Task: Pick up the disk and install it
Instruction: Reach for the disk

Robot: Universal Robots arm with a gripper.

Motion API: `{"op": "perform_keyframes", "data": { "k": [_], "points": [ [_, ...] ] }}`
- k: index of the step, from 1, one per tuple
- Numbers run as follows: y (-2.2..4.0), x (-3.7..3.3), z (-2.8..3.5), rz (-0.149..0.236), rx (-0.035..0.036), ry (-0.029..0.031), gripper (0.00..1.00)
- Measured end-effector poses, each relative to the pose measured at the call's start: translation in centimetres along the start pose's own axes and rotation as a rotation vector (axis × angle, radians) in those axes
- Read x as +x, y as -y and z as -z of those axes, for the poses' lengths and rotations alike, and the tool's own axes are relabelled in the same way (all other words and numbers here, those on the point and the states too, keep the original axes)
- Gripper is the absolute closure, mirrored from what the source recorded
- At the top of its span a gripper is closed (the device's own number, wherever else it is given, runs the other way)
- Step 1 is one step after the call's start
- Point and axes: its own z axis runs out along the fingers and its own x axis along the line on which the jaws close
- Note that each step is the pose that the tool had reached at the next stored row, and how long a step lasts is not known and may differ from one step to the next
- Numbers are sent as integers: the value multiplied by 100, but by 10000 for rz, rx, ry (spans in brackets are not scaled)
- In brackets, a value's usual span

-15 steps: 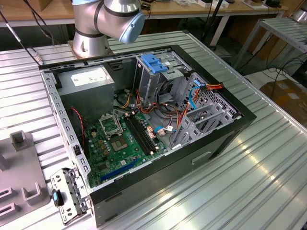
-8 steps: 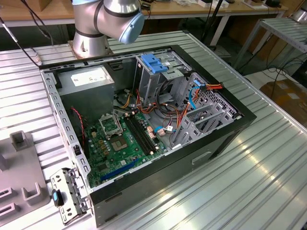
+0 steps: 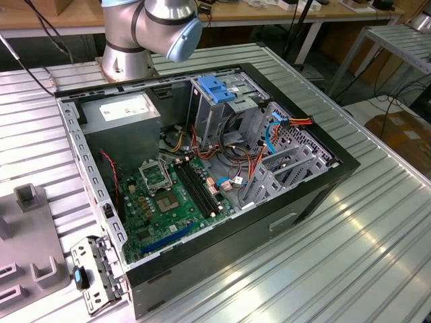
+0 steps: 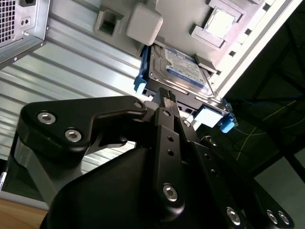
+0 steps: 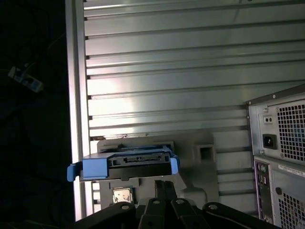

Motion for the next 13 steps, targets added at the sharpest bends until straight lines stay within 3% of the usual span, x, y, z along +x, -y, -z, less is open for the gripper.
{"op": "perform_keyframes", "data": {
  "k": [5, 13],
  "points": [
    [10, 130, -4, 1, -1, 2, 89],
    [20, 249, -7, 0, -1, 1, 89]
  ]
}}
